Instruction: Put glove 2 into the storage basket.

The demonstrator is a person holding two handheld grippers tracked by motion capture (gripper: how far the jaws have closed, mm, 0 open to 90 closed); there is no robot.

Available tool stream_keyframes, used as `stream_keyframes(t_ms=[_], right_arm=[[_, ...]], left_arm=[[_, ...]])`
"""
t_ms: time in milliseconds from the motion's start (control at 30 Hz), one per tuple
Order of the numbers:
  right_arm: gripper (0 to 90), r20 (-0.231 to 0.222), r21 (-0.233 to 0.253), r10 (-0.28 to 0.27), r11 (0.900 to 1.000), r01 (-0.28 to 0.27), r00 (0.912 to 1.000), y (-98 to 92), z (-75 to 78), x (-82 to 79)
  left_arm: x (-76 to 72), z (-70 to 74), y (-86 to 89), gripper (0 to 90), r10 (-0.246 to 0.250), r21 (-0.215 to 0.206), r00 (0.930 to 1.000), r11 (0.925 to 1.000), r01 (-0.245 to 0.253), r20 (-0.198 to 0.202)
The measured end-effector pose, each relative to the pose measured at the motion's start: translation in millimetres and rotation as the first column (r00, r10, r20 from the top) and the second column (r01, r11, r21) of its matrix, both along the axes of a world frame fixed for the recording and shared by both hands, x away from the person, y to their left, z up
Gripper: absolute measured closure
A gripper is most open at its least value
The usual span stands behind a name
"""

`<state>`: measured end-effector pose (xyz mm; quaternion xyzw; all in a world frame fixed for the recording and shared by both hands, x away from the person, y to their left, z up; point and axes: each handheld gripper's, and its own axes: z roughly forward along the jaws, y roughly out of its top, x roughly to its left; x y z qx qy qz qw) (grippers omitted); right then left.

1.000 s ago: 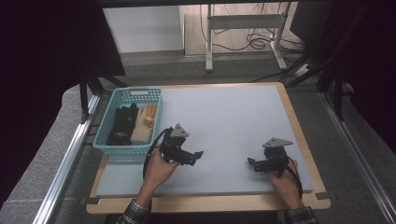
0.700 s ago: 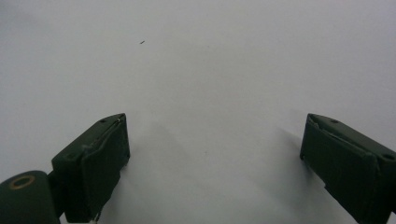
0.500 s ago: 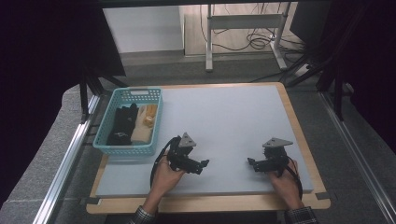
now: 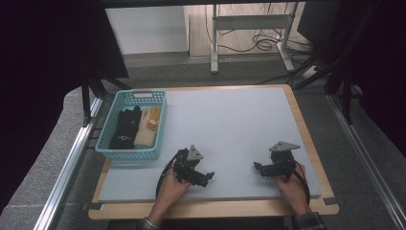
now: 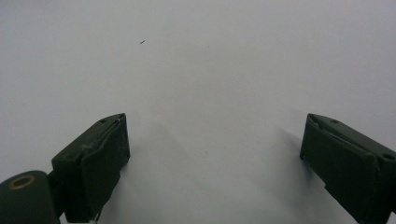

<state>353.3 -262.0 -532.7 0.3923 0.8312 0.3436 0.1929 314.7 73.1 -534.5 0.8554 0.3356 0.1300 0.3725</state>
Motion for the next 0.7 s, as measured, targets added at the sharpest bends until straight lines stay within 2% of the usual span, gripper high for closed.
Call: stream_keyframes(t_ms=[200, 500, 700], right_arm=[[7.8, 0.0, 0.0, 0.0, 1.0, 0.0, 1.0, 0.0, 0.0, 0.0], [7.8, 0.0, 0.0, 0.0, 1.0, 0.0, 1.0, -0.1, 0.0, 0.0], [7.8, -0.001, 0.002, 0.0, 1.0, 0.0, 1.0, -0.2, -0.1, -0.1]], left_arm=[[-0.8, -10.7, -7.4, 0.0, -0.007, 0.042, 0.9998, 0.9991, 0.008, -0.021], [0.1, -11.3, -7.0, 0.0, 0.003, 0.031, 0.9994, 0.9995, -0.002, -0.035], [-0.7, -11.2, -7.7, 0.0, 0.008, 0.038, 0.9994, 0.9992, -0.007, -0.032]])
